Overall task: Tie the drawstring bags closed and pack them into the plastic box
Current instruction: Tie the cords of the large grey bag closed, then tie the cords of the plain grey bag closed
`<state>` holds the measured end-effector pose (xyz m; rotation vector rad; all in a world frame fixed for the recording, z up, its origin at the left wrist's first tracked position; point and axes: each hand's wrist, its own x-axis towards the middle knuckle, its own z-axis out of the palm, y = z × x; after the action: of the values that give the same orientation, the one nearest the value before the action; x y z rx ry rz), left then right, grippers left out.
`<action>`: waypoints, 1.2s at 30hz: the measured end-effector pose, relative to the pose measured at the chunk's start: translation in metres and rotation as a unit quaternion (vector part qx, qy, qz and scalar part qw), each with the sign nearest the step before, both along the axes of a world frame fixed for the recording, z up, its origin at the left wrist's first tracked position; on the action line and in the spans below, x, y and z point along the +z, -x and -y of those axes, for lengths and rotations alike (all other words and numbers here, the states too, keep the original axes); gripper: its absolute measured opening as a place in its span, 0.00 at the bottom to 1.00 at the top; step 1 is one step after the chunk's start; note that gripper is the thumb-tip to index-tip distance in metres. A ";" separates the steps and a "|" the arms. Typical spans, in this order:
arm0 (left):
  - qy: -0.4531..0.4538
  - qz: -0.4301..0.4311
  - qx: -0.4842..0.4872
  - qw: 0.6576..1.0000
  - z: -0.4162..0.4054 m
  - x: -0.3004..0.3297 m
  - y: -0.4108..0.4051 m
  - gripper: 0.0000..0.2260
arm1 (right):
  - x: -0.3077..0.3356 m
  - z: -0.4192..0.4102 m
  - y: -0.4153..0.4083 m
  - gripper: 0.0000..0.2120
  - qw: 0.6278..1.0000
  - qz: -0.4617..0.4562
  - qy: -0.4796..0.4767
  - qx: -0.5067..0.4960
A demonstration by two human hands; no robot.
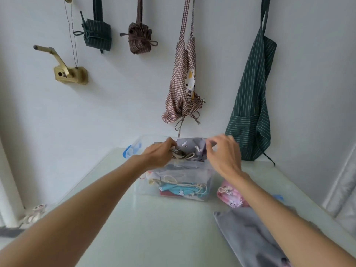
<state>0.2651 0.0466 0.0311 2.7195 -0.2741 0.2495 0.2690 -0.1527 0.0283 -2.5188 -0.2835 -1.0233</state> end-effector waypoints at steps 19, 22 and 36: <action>-0.116 -0.188 0.077 0.972 0.003 0.001 -0.015 0.24 | -0.005 -0.026 -0.021 0.29 0.895 -0.405 0.184 0.044; -0.176 0.006 0.065 0.982 0.005 0.000 0.014 0.19 | -0.011 -0.022 0.001 0.26 0.935 -0.288 0.184 0.090; 0.098 -0.039 -0.037 0.994 0.083 -0.027 0.138 0.12 | -0.036 0.119 0.137 0.14 0.933 -0.336 0.127 0.034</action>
<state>0.1267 -0.0366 0.0041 2.5122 -0.3090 0.1406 0.1324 -0.2716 -0.0074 -2.8824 -0.3027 -0.0564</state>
